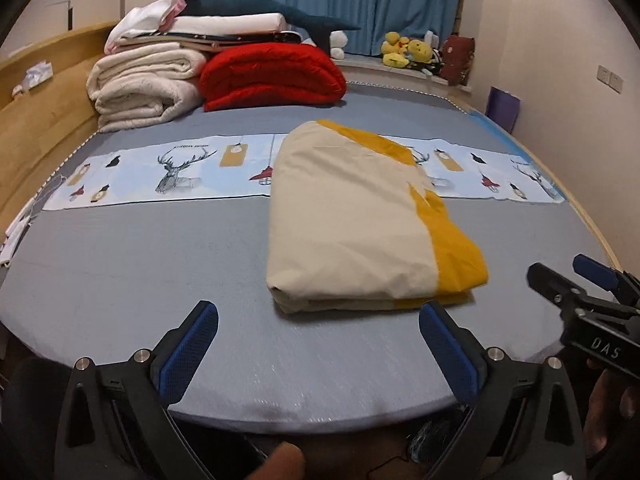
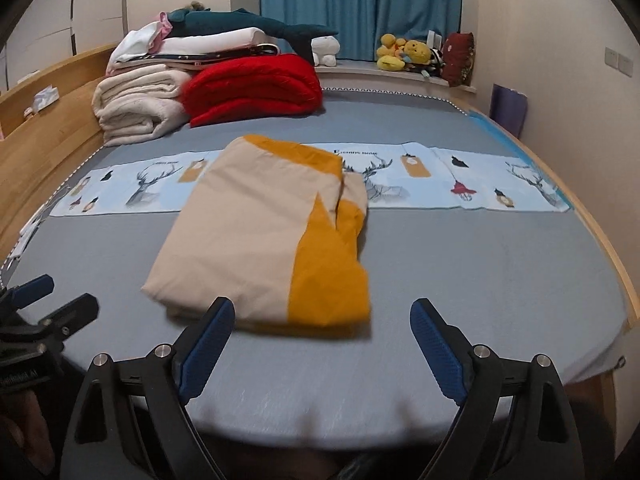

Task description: Fold large clothes

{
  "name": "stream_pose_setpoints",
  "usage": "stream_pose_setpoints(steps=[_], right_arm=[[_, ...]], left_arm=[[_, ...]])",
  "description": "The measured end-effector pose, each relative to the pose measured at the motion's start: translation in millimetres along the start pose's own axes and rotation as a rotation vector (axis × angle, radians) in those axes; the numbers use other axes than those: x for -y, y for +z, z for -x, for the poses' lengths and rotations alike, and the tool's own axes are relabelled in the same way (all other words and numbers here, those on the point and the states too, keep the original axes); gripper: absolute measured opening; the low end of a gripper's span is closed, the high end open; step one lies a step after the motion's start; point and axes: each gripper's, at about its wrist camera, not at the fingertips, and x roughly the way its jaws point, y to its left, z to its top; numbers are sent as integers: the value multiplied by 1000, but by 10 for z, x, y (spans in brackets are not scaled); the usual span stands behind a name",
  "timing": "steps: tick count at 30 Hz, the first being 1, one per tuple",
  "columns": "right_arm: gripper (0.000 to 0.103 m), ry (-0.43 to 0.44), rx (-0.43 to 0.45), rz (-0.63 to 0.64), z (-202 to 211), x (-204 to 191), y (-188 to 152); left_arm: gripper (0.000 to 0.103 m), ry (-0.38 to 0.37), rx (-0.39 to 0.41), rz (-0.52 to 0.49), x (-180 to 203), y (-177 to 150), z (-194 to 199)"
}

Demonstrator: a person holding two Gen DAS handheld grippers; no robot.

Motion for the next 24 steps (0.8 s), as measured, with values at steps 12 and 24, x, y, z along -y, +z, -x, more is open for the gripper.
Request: stream_pose_setpoints(steps=[12, 24], right_arm=[[91, 23, -40, 63, -174, -125, -110], [91, 38, -38, 91, -221, -221, -106]], left_arm=[[100, -2, -47, 39, -61, -49, -207], [100, -17, -54, 35, -36, -64, -237]])
